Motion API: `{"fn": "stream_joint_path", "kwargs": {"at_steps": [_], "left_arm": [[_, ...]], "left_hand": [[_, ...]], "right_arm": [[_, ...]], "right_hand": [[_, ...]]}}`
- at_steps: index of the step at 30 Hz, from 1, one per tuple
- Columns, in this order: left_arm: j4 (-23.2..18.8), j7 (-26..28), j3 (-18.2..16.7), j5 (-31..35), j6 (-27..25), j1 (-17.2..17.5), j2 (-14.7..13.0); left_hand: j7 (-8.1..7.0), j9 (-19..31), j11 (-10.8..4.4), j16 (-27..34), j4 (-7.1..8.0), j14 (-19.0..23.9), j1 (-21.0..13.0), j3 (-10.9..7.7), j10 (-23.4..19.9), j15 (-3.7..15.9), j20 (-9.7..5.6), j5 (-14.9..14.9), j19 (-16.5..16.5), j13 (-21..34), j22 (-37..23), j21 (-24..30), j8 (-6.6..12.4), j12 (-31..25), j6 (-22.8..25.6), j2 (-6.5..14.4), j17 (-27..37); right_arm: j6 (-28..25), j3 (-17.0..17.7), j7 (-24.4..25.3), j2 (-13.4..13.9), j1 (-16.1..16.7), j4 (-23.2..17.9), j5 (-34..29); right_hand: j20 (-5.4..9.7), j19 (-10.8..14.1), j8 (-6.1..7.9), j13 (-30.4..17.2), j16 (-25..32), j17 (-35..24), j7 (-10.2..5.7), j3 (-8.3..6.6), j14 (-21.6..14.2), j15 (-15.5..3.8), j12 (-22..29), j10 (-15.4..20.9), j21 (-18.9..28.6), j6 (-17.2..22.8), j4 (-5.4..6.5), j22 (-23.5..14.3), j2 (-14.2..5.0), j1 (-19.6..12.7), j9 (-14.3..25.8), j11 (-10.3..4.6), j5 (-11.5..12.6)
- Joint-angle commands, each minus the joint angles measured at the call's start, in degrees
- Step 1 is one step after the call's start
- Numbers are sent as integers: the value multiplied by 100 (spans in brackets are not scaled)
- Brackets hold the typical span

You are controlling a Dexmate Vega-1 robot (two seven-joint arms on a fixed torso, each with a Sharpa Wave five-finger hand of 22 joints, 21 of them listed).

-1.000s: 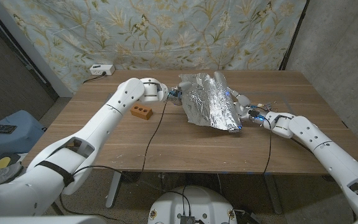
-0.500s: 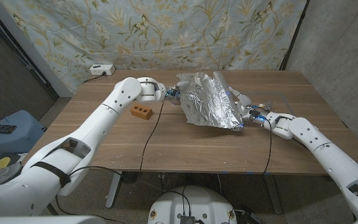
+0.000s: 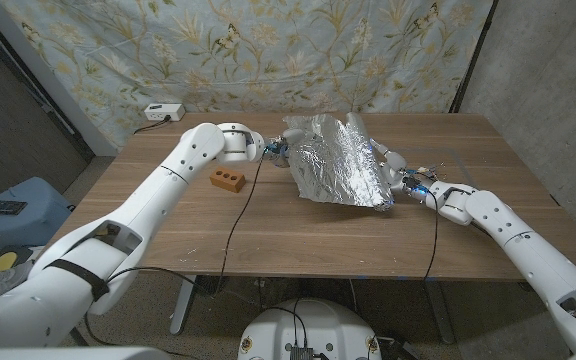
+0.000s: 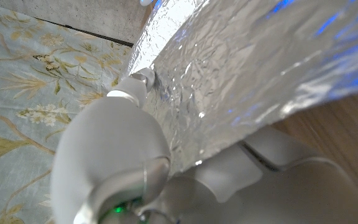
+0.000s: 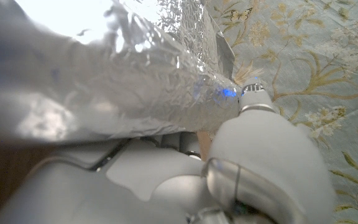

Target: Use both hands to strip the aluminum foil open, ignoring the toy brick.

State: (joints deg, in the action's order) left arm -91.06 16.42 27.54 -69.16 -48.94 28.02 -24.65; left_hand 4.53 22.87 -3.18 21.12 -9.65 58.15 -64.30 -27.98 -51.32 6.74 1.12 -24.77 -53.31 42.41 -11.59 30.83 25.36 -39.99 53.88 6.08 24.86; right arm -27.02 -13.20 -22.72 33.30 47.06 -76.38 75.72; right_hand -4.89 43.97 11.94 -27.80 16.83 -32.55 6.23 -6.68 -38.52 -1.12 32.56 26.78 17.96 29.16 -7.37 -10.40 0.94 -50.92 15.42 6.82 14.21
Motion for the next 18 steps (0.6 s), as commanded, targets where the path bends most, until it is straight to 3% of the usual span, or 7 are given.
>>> {"fn": "stream_joint_path", "kwargs": {"at_steps": [1, 18], "left_arm": [[-60, -27, 41, 60, -29, -95, -63], [-234, -20, -85, -20, -38, -64, -205]], "left_hand": [[15, 66, -109, -13, 21, 61, -19, -46, -153, -5, -12, 11, 6, 31, -22, 41, 26, 27, 60, -48, 34], [17, 62, -102, -37, 26, 65, -8, -65, -167, -8, -24, 18, 27, 57, -19, 98, 25, 49, 73, -49, 71]], "right_arm": [[169, 42, -186, -120, 1, 169, -13], [223, 60, -223, -220, -77, 307, -59]], "right_hand": [[54, 15, 44, -16, 50, -23, -40, 9, -21, -58, 1, 38, -9, 56, -61, -17, -16, -108, 11, -72, 29], [85, 52, 55, -17, 68, -33, -78, 46, -26, -87, -31, 57, -25, 105, -47, -22, -30, -153, -17, -97, 36]]}}
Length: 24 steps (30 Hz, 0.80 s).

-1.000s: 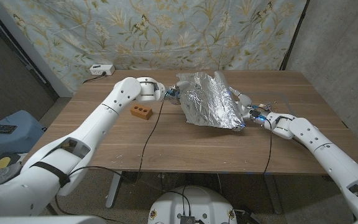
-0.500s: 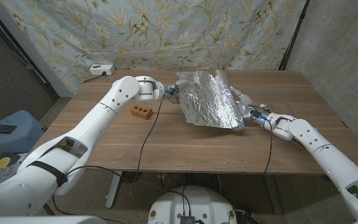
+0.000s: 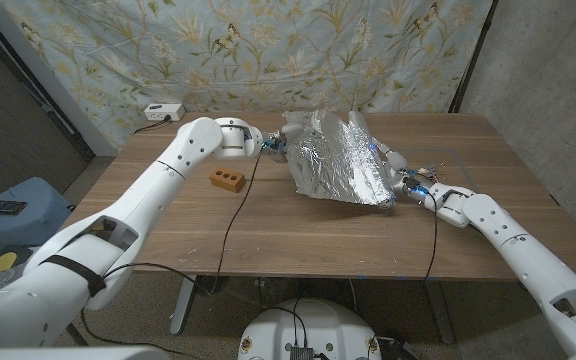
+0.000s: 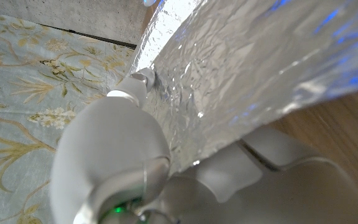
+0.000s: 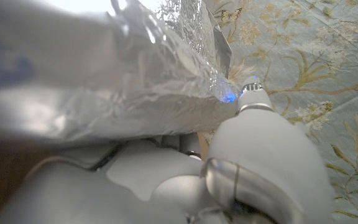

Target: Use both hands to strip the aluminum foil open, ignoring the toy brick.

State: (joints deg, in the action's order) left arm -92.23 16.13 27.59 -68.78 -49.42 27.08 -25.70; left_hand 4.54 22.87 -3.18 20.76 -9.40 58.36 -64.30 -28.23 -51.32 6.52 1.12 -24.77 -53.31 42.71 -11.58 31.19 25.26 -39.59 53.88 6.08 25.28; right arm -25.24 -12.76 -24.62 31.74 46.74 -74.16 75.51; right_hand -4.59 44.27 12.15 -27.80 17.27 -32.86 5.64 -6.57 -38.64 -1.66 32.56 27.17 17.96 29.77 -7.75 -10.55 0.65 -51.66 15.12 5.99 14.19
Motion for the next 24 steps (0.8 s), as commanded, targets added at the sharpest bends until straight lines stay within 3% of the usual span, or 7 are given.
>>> {"fn": "stream_joint_path", "kwargs": {"at_steps": [1, 24], "left_arm": [[-128, 23, -93, -64, 2, 31, -109], [-411, 127, -214, -322, -6, 141, -283]], "left_hand": [[15, 66, -118, -1, -6, 44, -15, -42, -171, 13, -21, 19, 29, 18, -19, 68, 36, 16, 70, -53, 35], [4, 80, -96, -31, -8, 77, -7, -70, -200, 19, -34, 28, 49, 60, -14, 148, 31, 32, 63, -67, 68]], "right_arm": [[47, 15, -47, -70, -52, 97, -40], [93, 88, 11, -96, 30, 24, -21]], "right_hand": [[58, 25, 35, -18, 24, -2, -13, 35, -15, -29, -33, 20, -26, 47, -10, -7, -4, -86, 11, -8, 40], [68, 42, 44, -26, 27, -1, -47, 73, -3, -45, -60, 54, -54, 96, 15, -11, -44, -119, -14, -42, 45]]}}
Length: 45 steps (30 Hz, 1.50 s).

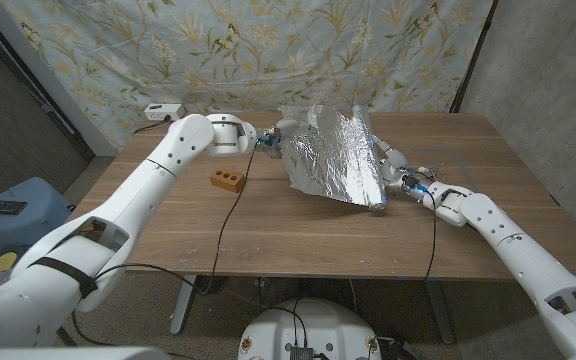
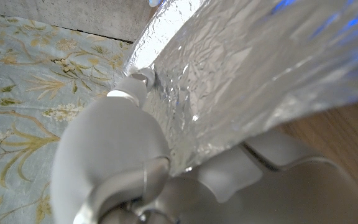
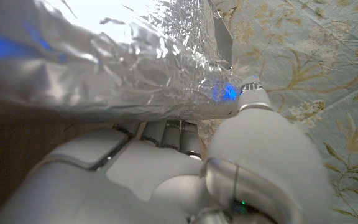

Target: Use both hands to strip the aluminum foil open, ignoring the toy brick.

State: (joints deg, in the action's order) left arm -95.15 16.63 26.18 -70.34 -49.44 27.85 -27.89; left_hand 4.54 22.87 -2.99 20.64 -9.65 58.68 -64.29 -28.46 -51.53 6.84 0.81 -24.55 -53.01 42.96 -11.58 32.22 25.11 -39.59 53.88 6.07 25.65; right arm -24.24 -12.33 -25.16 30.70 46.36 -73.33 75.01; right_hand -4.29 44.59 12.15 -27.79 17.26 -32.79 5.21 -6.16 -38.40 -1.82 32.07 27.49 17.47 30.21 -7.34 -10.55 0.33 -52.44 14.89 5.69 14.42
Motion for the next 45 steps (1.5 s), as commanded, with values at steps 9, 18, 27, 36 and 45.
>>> {"fn": "stream_joint_path", "kwargs": {"at_steps": [9, 18, 27, 36, 45], "left_arm": [[-245, 171, -146, -332, 12, 164, -162], [-312, 201, -184, -465, 57, 218, -254], [-424, 259, -241, -577, 89, 229, -370], [-402, 376, -301, -796, 111, 254, -382], [-387, 457, -428, -1069, 228, 372, -406]], "left_hand": [[16, 82, -119, -31, 20, 50, -4, -59, -184, -5, -4, 7, 27, 40, -12, 74, 42, 43, 64, -64, 46], [25, 95, -125, -35, 16, 57, -6, -64, -191, -2, -9, 13, 35, 49, -10, 106, 41, 53, 56, -68, 71], [19, 91, -120, -50, 20, 71, 3, -75, -201, -10, -9, 15, 46, 60, -8, 137, 36, 59, 68, -75, 80], [25, 101, -129, -53, 16, 83, -2, -84, -183, -5, -11, 19, 51, 68, -6, 169, 30, 79, 54, -73, 103], [25, 126, -121, -67, 12, 94, -3, -98, -187, -6, -7, 19, 48, 88, -4, 206, 34, 82, 47, -79, 112]], "right_arm": [[-41, 97, 157, 84, 137, -156, 63], [-88, 88, 186, 116, 116, -149, 74], [-78, 101, 193, 140, 81, -105, 55], [-172, 110, 278, 153, 55, -70, 90], [-506, 109, 491, 334, -7, -164, 141]], "right_hand": [[33, 33, 44, -24, 37, -7, -8, 47, -48, -37, -26, 33, -9, 59, -21, -12, -24, -55, 2, -13, 19], [28, 55, 39, -31, 39, -5, 6, 62, -50, -40, -34, 42, -13, 52, -17, -13, -31, -66, -3, -3, 17], [37, 69, 40, -43, 37, 3, 11, 77, -58, -31, -42, 43, -20, 58, -12, -13, -41, -75, -6, -6, 15], [37, 103, 42, -52, 43, 8, 13, 85, -84, -32, -45, 64, -21, 61, -6, -14, -66, -89, -6, 3, 15], [41, 172, 48, -61, 52, 6, 35, 100, -106, -24, -45, 85, -4, 76, 9, -14, -82, -79, -5, 46, 10]]}}
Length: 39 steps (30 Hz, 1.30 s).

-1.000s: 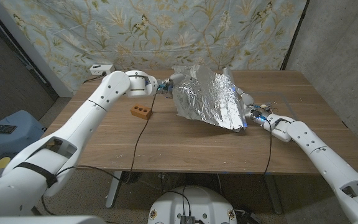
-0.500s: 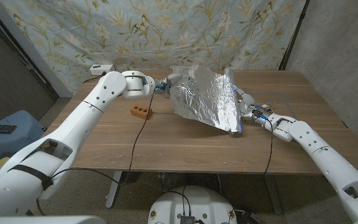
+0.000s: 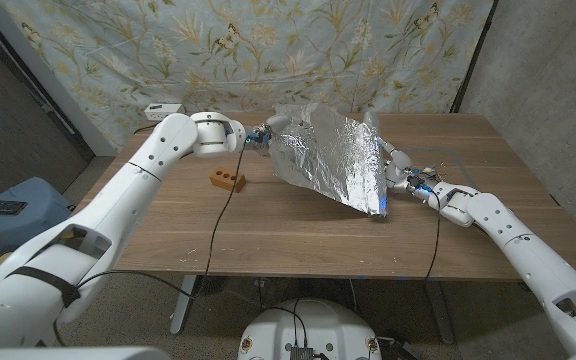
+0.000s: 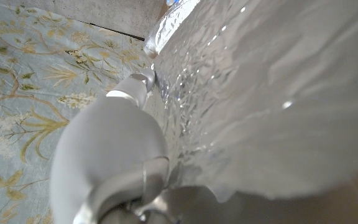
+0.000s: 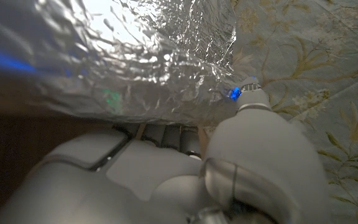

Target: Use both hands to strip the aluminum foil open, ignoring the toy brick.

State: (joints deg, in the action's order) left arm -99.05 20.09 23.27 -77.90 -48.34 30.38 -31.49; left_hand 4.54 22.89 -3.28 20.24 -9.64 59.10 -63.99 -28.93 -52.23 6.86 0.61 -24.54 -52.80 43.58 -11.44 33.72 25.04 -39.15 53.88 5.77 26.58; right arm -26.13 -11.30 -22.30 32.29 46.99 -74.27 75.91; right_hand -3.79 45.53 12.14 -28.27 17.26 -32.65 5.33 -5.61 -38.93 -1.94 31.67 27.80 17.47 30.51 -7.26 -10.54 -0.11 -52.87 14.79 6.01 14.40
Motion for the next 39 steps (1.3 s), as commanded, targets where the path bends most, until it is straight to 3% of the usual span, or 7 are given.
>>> {"fn": "stream_joint_path", "kwargs": {"at_steps": [1, 39], "left_arm": [[2, 111, -131, -321, 128, 118, -52], [-516, 553, -440, -1318, 582, 649, -559]], "left_hand": [[17, 121, -91, -27, 12, 50, -34, -52, -125, -8, 14, 19, 32, 17, -18, 58, 40, 42, 51, -47, 25], [20, 133, -87, -75, 22, 59, -10, -89, -135, -1, 3, 27, 77, 77, -8, 194, 12, 76, 59, -57, 94]], "right_arm": [[-323, 5, 212, 176, -71, -72, 53], [-732, 40, 407, 554, -76, -229, 122]], "right_hand": [[-10, 91, 50, -15, 49, -1, 34, 45, -61, -10, -7, 51, -1, 49, 0, -15, -40, -39, 6, 19, 12], [-72, 129, 21, -56, -17, 38, 121, 128, -84, 48, -69, 15, -49, -48, 49, -13, -41, 40, 15, 119, -12]]}}
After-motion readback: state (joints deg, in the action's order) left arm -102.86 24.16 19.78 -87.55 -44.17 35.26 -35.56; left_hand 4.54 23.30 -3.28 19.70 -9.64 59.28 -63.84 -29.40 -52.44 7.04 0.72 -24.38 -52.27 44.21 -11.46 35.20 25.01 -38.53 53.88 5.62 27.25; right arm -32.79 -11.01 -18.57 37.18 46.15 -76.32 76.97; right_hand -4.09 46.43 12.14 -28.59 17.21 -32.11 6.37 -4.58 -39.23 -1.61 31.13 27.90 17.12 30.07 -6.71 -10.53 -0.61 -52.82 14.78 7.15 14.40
